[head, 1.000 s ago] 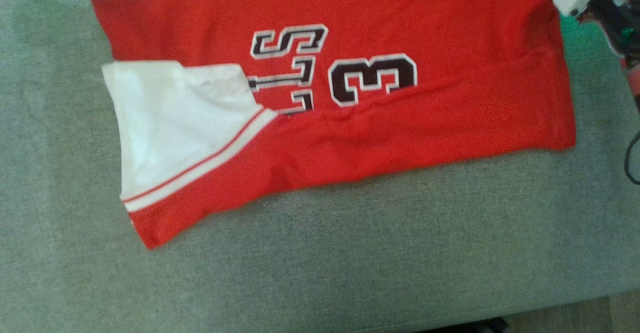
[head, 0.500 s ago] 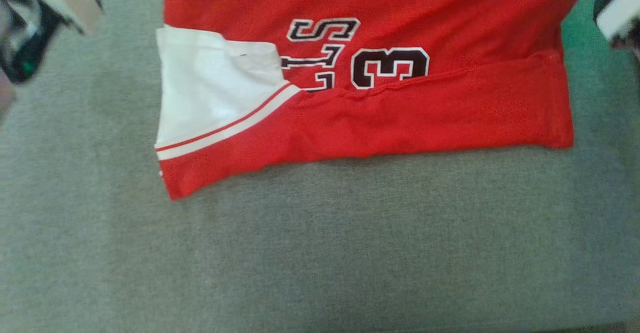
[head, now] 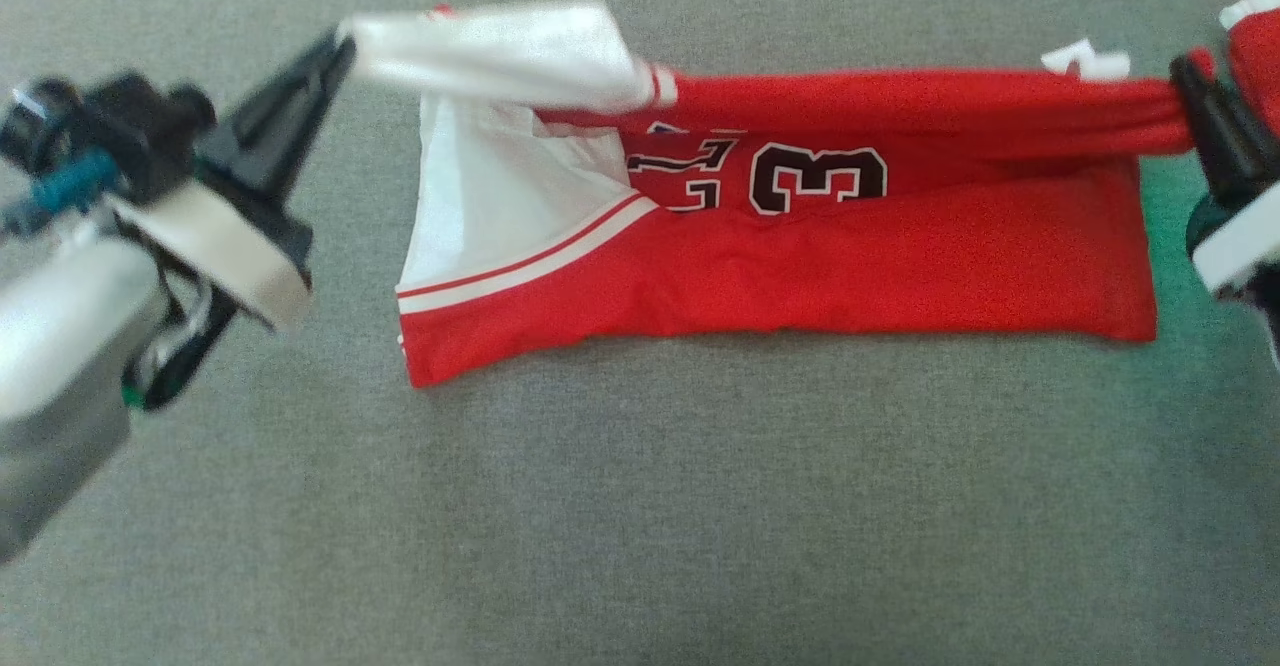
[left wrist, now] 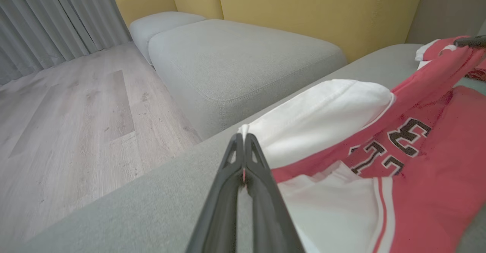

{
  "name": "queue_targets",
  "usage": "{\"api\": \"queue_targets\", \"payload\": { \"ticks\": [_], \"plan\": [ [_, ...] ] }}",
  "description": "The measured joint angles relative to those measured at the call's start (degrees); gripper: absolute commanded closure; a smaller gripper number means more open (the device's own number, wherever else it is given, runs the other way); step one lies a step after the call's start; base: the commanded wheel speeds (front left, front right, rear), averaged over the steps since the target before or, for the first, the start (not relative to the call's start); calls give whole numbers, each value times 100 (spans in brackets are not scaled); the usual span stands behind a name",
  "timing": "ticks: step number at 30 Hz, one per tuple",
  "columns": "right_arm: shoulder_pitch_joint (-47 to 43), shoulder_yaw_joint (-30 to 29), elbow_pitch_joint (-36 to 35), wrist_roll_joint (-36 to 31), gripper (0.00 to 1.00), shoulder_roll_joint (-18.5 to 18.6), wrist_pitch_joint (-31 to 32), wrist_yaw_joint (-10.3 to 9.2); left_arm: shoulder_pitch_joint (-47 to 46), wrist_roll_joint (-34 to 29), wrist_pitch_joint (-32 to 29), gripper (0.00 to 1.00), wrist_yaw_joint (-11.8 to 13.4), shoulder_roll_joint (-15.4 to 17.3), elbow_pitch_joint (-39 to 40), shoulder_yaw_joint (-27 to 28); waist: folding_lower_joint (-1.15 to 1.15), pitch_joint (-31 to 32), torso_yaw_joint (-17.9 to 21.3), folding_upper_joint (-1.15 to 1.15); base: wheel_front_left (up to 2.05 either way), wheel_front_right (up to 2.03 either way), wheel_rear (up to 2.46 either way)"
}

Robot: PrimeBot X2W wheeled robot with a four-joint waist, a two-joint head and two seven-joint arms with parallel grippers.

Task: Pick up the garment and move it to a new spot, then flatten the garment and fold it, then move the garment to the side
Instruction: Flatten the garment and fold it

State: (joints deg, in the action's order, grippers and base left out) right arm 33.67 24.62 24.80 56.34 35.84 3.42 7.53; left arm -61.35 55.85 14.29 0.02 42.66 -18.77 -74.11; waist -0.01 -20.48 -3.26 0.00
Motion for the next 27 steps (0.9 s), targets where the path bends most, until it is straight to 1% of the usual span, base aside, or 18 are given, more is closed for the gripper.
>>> {"api": "queue_targets", "payload": {
  "ticks": [4,6,7,8,9,10,11,12,13,15,17,21,24,27],
  "plan": [
    [-451,-194,-207,-143,100,0,7,0,506,-90,3,100,269,174,441,7,0,112,0,0,0,0,0],
    [-647,-287,-286,-244,95,-21,19,0,767,-96,14,100,376,196,604,63,0,104,6,0,0,0,0],
    [-647,-287,-286,-244,93,-21,19,0,767,-96,14,100,376,196,604,63,0,104,6,0,0,0,0],
    [-733,-330,-312,-304,89,-45,51,0,899,-97,15,89,427,189,665,114,1,89,8,0,0,0,0],
    [-799,-364,-326,-376,84,-85,73,0,1018,-118,15,75,460,180,700,164,1,70,13,0,0,0,0],
    [-860,-397,-354,-464,80,-132,97,0,1132,-156,15,71,478,163,709,213,1,46,20,0,0,0,0],
    [-900,-419,-367,-535,71,-191,131,0,1241,-171,15,60,511,130,704,281,1,21,28,0,0,0,0],
    [-934,-452,-374,-593,35,-267,176,0,1358,-171,15,25,566,62,687,397,1,-1,38,0,0,0,0],
    [-977,-477,-385,-664,0,-344,213,0,1461,-183,16,0,612,-23,650,489,2,-18,51,0,0,0,0],
    [-1083,-565,-405,-751,0,-490,245,0,1672,-274,15,0,719,-218,601,724,2,-29,70,0,0,0,0],
    [-1268,-747,-441,-887,0,-592,144,0,1936,-358,15,0,838,-424,600,1061,2,0,82,0,0,0,0],
    [-1812,-1351,-486,-1271,0,-797,-137,0,2703,-793,15,0,1274,-759,642,1859,2,136,104,0,0,0,0],
    [-2238,-1826,-546,-1527,0,-1147,-293,0,3378,-1404,15,0,1645,-1048,845,2512,1,262,99,0,0,0,0],
    [-2430,-2221,-552,-1626,0,-1580,-319,0,4005,-2120,16,0,2023,-1468,1195,3205,1,394,72,0,0,0,0]
  ]
}}
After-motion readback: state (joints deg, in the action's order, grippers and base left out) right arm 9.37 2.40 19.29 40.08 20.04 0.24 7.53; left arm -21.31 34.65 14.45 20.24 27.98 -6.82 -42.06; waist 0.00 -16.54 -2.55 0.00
